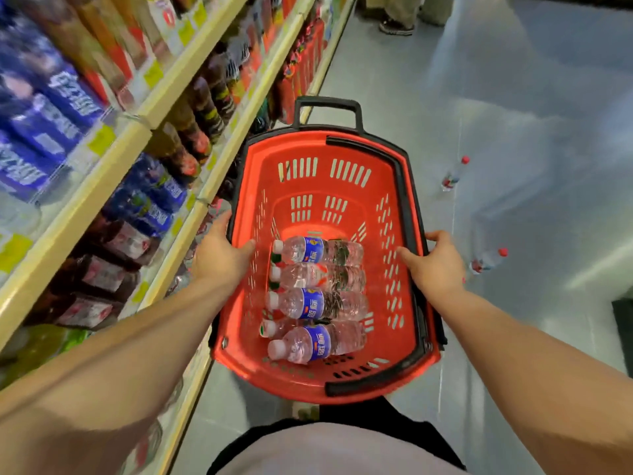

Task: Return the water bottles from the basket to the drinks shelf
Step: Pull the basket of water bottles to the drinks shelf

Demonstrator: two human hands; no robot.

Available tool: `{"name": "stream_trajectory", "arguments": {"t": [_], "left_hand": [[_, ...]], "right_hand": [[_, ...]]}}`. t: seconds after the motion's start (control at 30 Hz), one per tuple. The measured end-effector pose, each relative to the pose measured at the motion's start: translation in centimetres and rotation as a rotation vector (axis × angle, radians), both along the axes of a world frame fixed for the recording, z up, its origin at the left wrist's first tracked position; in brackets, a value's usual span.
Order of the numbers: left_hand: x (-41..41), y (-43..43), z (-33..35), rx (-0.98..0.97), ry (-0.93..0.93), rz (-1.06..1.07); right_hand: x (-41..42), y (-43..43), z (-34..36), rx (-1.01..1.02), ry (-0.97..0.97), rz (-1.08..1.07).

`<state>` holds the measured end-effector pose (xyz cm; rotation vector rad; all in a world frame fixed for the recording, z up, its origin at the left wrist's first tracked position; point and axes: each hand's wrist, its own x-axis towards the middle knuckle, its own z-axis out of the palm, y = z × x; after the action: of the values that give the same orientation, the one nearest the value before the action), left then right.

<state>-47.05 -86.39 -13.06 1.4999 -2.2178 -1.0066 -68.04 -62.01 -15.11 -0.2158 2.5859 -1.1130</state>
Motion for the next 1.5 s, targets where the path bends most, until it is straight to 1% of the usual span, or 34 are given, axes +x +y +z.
{"name": "stream_trajectory", "arguments": {"t": [0.13,0.23,0.33,0.43,0.53,0.63,0.73,0.93,1.07,1.17,1.27,1.4,1.5], "left_hand": [[-6.6,-5.2,-2.1,0.045,-0.027,0.013],[-11.2,-9.2,-4.1,0.127,-0.038,0.016],[-15.2,-12.9,-6.5,0.121,-0.124,-0.063],[-19.1,-16.7,-9.8,0.158,-0.192,-0.133],[-23.0,-20.3,-14.0,0.214,-0.22,-0.139],[-26.1,-23.7,-19.4,0.231,-0.227,-0.162],[-28.6,-26.7,-25.4,0.232,-0.254,-0.186],[-31.3,-31.0,-35.3,0.22,-0.325,-0.238],[-31.3,-32.8,-39.1,0.18,-0.326,-0.227],[-31.0,-34.0,-39.4,0.232,-0.359,-0.255],[-31.9,-34.7,-36.6,0.265,-0.362,-0.318],[-33.8,-34.4,-28.9,0.24,-0.248,-0.33],[-34.5,-33.1,-22.2,0.294,-0.2,-0.317]], "right_hand": [[-6.4,-5.3,-2.2,-0.025,-0.063,0.009],[-10.8,-9.1,-3.8,-0.013,-0.099,0.028],[-14.5,-12.5,-5.9,-0.005,-0.14,0.037],[-17.8,-15.8,-9.1,0.035,-0.168,0.019],[-20.5,-18.7,-13.5,0.068,-0.194,-0.011],[-22.5,-21.4,-19.1,0.07,-0.228,-0.036],[-24.3,-23.8,-25.2,0.09,-0.22,-0.057],[-26.3,-27.9,-35.3,0.101,-0.256,-0.074],[-25.7,-29.4,-38.6,0.102,-0.253,-0.07],[-24.9,-29.9,-38.8,0.07,-0.268,-0.058],[-25.2,-30.5,-36.2,0.107,-0.271,-0.035],[-26.6,-32.2,-27.9,0.152,-0.195,0.035],[-27.6,-33.2,-20.2,0.154,-0.132,0.104]]}}
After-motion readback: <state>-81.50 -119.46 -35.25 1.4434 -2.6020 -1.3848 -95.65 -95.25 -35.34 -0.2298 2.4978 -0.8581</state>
